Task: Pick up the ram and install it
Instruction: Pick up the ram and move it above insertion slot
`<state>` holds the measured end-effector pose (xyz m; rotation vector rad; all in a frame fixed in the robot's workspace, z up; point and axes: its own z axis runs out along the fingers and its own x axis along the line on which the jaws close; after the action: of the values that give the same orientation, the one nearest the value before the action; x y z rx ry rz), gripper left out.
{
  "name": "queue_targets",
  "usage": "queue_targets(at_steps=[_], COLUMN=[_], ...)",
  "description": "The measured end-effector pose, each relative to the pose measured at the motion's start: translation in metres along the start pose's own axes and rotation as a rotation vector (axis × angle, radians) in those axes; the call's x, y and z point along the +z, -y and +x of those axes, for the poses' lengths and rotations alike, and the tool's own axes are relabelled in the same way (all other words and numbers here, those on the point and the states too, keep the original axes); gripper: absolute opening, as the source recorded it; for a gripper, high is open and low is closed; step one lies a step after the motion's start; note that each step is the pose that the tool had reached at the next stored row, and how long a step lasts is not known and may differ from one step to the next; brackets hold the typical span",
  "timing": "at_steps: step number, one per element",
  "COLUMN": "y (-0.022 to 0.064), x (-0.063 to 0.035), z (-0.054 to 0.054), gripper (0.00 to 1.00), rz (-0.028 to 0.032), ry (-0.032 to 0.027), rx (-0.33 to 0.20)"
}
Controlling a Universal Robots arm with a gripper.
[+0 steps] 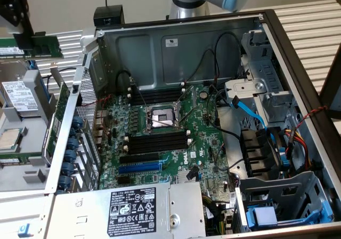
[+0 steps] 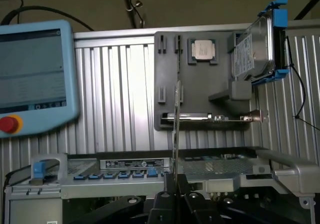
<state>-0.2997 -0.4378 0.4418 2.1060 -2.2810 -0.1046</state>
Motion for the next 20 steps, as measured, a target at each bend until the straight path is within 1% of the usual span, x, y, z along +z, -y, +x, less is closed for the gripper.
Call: queue_targets(at_steps=[3,10,14,16,20], y=[0.0117,0.0413,0.0571,0.0646,0.0786], x=[-0.002,-0.0099,-0.0134,-0.0147,-0.0164], z=[-0.001,-0.004,-0.005,-0.006,-0.007], gripper=[0.13,0.13,0.13,0.13,0.13], rz=[-0.0061,-0.0122,-0.0172,-0.0207,-0.0307], ry=[-0.0003,-0.0009,-0.0014,-0.0017,-0.0025], rx=[0.0,0.0,-0.001,-0.002,-0.003])
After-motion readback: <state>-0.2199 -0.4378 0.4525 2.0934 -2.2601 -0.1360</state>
